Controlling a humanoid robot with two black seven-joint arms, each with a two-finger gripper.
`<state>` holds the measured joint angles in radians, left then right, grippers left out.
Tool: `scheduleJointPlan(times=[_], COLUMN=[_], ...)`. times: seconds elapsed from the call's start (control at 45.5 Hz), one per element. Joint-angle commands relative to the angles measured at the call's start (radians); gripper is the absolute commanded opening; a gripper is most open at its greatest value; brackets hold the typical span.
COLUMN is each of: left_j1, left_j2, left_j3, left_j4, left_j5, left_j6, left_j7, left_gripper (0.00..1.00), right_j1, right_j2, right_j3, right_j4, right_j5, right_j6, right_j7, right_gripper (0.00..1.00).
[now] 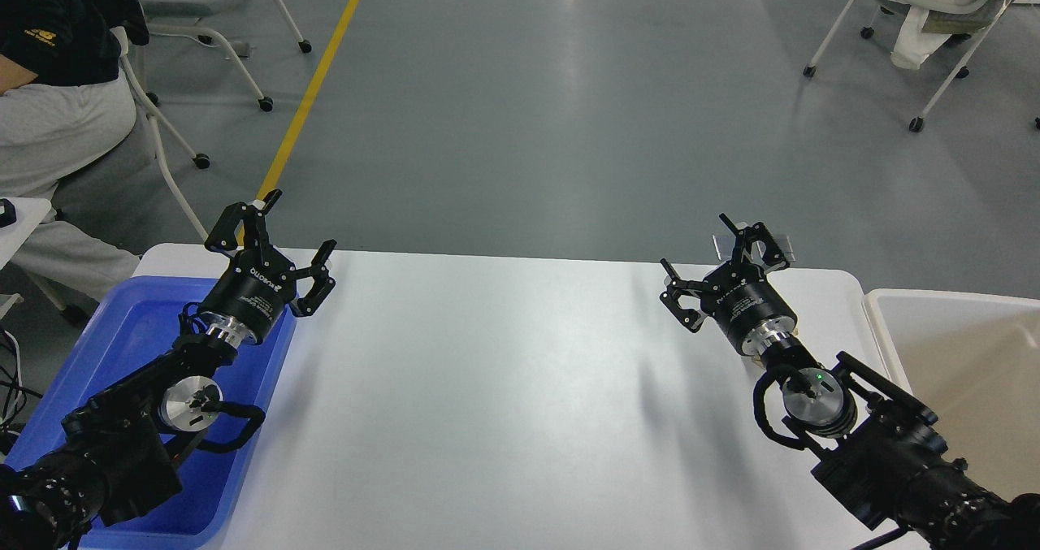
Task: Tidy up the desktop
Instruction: 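Move the right gripper toward the beige crumpled object on the table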
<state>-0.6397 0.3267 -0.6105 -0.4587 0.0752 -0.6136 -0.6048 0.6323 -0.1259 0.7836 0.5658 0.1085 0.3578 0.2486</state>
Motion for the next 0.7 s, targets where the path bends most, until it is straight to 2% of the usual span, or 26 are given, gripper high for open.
scheduleJointPlan(times=[0.0,0.681], left_j1=[0.0,0.0], left_j2=[0.0,0.0], left_j3=[0.0,0.0], left_j4=[0.0,0.0], left_j5=[0.0,0.0], left_j6=[0.0,0.0], left_j7=[-0.001,-0.001], left_gripper=[1.0,1.0], right_j1=[-0.002,-0.003], right_j2=[0.0,-0.031], right_j3=[0.0,-0.004], right_j4=[0.0,0.034], right_j5=[-0.012,-0.033], right_j6=[0.0,0.004], right_j7=[0.0,-0.008], right_gripper=[1.0,1.0])
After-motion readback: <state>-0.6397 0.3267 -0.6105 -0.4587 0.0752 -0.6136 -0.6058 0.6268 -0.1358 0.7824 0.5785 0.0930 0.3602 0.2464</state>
